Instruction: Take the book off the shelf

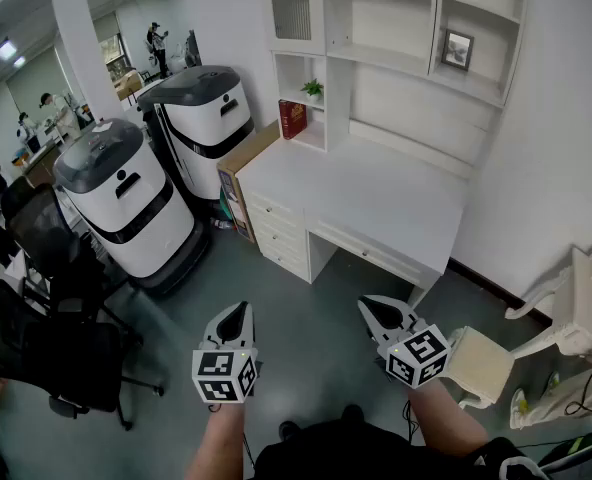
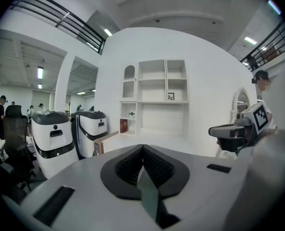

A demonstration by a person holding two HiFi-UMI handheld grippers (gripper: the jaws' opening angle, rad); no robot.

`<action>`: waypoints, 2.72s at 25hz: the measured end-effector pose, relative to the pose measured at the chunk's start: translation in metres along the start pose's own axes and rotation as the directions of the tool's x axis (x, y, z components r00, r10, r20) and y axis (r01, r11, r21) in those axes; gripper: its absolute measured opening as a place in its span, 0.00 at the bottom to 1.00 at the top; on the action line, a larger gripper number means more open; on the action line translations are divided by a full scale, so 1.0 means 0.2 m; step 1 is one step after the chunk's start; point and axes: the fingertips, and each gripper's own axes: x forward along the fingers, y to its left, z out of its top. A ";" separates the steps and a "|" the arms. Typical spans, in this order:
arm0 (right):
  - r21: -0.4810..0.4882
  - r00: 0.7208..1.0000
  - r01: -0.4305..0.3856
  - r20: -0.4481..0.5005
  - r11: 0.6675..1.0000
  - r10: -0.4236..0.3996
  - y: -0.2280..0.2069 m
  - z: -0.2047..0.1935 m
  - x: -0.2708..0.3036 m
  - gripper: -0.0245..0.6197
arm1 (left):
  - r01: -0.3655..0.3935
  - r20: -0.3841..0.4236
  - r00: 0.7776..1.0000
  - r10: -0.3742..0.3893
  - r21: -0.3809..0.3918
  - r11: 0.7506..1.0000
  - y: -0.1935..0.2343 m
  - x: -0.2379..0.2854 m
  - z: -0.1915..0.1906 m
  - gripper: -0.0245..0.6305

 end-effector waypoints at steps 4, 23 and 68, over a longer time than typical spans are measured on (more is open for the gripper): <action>0.008 1.000 0.001 0.002 1.000 -0.001 -0.03 -0.01 -0.03 0.06 | 0.000 -0.010 1.000 0.000 0.000 1.000 -0.03 0.01 -0.02 0.05; 0.092 0.996 -0.010 -0.091 0.996 0.019 -0.38 -0.23 -0.33 0.06 | 0.007 -0.042 0.999 -0.008 -0.011 1.000 -0.44 0.13 -0.11 0.05; 0.172 0.962 -0.088 -0.241 0.981 0.128 -0.30 -0.21 1.39 0.06 | 0.057 -0.118 0.990 -0.076 -0.155 0.986 0.89 1.06 -0.12 0.05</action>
